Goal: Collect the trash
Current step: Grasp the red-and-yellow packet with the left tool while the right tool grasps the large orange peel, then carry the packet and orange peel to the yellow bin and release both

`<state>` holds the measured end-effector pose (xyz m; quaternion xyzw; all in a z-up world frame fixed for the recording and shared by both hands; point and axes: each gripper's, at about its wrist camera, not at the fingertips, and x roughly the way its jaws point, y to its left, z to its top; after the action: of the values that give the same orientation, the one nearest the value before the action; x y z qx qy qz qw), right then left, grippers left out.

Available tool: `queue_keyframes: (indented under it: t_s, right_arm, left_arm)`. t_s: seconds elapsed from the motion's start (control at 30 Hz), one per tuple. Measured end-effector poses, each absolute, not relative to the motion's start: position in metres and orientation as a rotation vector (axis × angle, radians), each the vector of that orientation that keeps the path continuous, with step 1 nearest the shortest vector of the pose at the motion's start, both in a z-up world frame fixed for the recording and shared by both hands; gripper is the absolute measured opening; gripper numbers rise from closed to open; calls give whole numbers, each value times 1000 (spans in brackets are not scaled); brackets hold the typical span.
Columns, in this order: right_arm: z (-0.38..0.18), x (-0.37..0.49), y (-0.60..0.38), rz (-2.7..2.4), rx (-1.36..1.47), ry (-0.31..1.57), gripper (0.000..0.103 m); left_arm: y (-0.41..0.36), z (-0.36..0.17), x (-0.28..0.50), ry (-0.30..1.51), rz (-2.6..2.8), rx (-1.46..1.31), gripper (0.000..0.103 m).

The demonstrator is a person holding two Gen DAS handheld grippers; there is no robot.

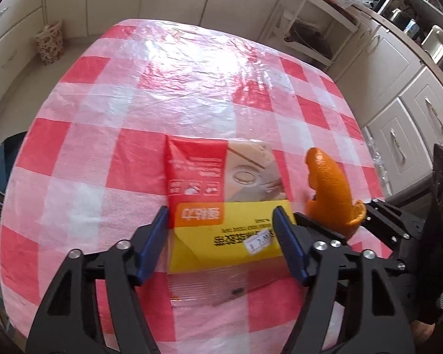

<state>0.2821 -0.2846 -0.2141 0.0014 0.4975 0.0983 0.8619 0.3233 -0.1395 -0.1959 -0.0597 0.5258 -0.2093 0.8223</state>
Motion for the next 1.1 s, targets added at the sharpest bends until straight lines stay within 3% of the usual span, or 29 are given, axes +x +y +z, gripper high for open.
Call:
queue_keyframes:
  t_s: [0.1, 0.2, 0.7, 1.1]
  right_arm:
    - [-214, 282, -285, 212, 6, 1043, 39]
    - [-215, 281, -285, 216, 8, 1042, 39]
    - [-190, 269, -320, 175, 71, 971, 39]
    - [-152, 185, -454, -115, 175, 877, 39]
  left_arm:
    - [-148, -198, 321, 1145, -512, -140, 18]
    - [-152, -194, 315, 1123, -541, -134, 5]
    - [-151, -138, 294, 905, -461, -7, 4]
    - [-212, -88, 226, 726, -619, 86, 4]
